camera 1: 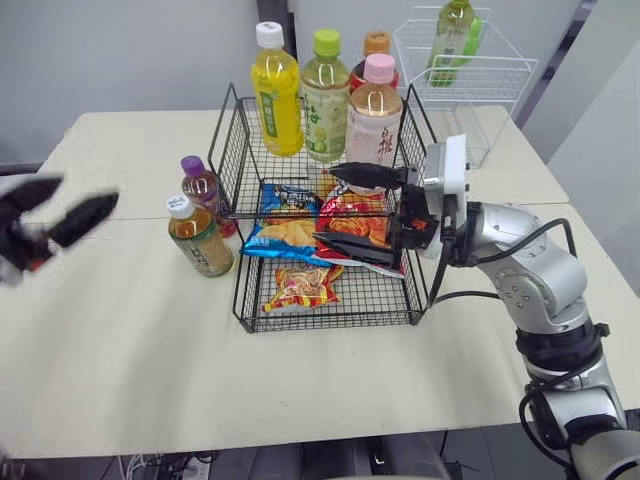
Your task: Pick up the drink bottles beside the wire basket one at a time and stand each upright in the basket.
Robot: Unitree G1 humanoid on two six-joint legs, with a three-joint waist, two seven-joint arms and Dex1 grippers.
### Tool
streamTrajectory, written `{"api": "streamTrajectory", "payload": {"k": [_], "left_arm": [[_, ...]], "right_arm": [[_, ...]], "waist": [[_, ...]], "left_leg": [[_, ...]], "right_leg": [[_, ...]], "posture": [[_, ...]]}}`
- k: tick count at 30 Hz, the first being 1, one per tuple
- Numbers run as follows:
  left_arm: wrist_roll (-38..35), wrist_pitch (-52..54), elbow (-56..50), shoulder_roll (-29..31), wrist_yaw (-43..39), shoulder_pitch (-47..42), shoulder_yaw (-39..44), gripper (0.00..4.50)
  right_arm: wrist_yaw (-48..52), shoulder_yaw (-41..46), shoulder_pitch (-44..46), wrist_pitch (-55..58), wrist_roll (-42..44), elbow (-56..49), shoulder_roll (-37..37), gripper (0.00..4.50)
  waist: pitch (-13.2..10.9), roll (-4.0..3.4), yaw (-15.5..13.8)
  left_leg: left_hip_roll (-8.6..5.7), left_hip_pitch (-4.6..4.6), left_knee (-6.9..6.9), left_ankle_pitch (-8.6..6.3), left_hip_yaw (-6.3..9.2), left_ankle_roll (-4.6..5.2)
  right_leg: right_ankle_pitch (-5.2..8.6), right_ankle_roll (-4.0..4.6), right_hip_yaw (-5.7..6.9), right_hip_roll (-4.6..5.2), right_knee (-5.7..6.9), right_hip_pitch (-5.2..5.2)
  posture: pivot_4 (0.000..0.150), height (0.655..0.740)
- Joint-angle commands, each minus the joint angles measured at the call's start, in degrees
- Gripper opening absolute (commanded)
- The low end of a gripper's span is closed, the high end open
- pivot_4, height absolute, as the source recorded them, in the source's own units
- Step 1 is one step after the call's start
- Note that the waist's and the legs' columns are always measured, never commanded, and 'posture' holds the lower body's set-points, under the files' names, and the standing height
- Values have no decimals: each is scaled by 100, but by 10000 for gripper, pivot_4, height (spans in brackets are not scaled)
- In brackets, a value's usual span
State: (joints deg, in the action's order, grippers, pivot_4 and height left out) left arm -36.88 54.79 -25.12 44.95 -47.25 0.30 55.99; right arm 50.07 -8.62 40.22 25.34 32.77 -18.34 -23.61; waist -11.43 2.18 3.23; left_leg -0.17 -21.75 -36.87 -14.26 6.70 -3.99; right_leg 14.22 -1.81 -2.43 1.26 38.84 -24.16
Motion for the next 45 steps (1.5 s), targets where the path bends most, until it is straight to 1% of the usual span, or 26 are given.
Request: {"api": "streamTrajectory", "payload": {"k": [1, 4, 6, 10, 15, 18, 20, 23, 26, 32, 36, 38, 45], "left_arm": [[-138, -287, -568, -224, -144, 737, 564, 44796], [-205, -420, -898, -484, -225, 1567, 712, 44796], [-325, -499, -1047, -594, -199, 1879, 764, 44796], [-642, -547, -1161, -630, 68, 1985, 830, 44796], [-866, -605, -1245, -611, 436, 1857, 562, 44796], [-964, -706, -1197, -575, 749, 1524, 243, 44796], [-899, -810, -1111, -557, 995, 1178, -110, 44796], [-649, -1006, -905, -550, 1365, 602, -760, 44796], [-375, -1222, -589, -594, 1749, -86, -1410, 44796], [122, -1598, -98, -710, 2140, -850, -2345, 44796], [555, -1833, 339, -831, 2335, -1436, -3126, 44796], [668, -1893, 484, -848, 2328, -1593, -3340, 44796], [902, -2024, 991, -927, 2363, -2028, -3641, 44796]], "right_arm": [[166, 23, 162, -237, -16, 15, 92, 45000], [280, 13, 202, -305, -45, 110, 139, 45000], [338, 10, 217, -350, -61, 151, 161, 45000], [385, 15, 249, -364, -64, 184, 196, 45000], [386, 34, 239, -358, -76, 162, 200, 45000], [330, 50, 232, -352, -97, 145, 204, 45000], [296, 64, 227, -342, -124, 131, 201, 45000], [233, 98, 212, -320, -149, 90, 194, 45000], [159, 132, 167, -275, -146, 2, 183, 45000], [3, 183, 100, -190, -140, -159, 144, 45000], [-127, 215, 42, -117, -166, -284, 92, 45000], [-163, 221, 25, -85, -172, -327, 71, 45000], [-261, 267, -1, -26, -177, -420, -13, 45000]], "waist": [[1, 2, -23], [2, 3, -68], [3, 4, -97], [2, 3, -142], [2, 3, -133], [2, 3, -146], [2, 3, -149], [2, 3, -151], [3, 4, -146], [2, 4, -123], [2, 3, -138], [3, 4, -137], [2, 3, -134]], "left_leg": [[0, 1, -1, 0, 1, 0], [0, 4, -3, 1, 4, -1], [-2, 7, -5, 1, 0, -1], [0, 10, -6, 1, -1, -1], [2, 14, -2, 1, -10, -1], [2, 13, -1, 1, -10, 0], [2, 14, -3, 1, -9, 0], [0, 14, -5, 1, -11, -1], [-1, 13, -4, 1, -11, -1], [-1, 9, -1, 0, -14, 0], [0, 8, -2, 1, -11, 0], [-3, 7, -4, 1, -12, 0], [-3, 4, -2, 1, -11, 0]], "right_leg": [[1, 2, 1, 0, 2, 1], [2, 2, 4, 0, 0, 7], [4, -1, 2, 1, -2, 11], [12, -16, 4, -2, -2, 13], [11, -15, -2, -2, -1, 11], [11, -15, -2, -2, -1, 11], [10, -16, -1, -3, -1, 12], [8, -17, -4, -3, -1, 13], [-5, 4, -3, -3, -1, 12], [-8, 6, -7, -4, -3, 7], [-8, 6, -4, -6, -2, 7], [-9, 4, -6, -4, -3, 8], [-9, 3, -5, -4, -6, 6]], "posture": [[1500, 7400], [1500, 7400], [1500, 7400], [1500, 7400], [1500, 7400], [1500, 7400], [1500, 7400], [1500, 7400], [1500, 7400], [1500, 7400], [1500, 7400], [1500, 7400], [1500, 7400]]}}
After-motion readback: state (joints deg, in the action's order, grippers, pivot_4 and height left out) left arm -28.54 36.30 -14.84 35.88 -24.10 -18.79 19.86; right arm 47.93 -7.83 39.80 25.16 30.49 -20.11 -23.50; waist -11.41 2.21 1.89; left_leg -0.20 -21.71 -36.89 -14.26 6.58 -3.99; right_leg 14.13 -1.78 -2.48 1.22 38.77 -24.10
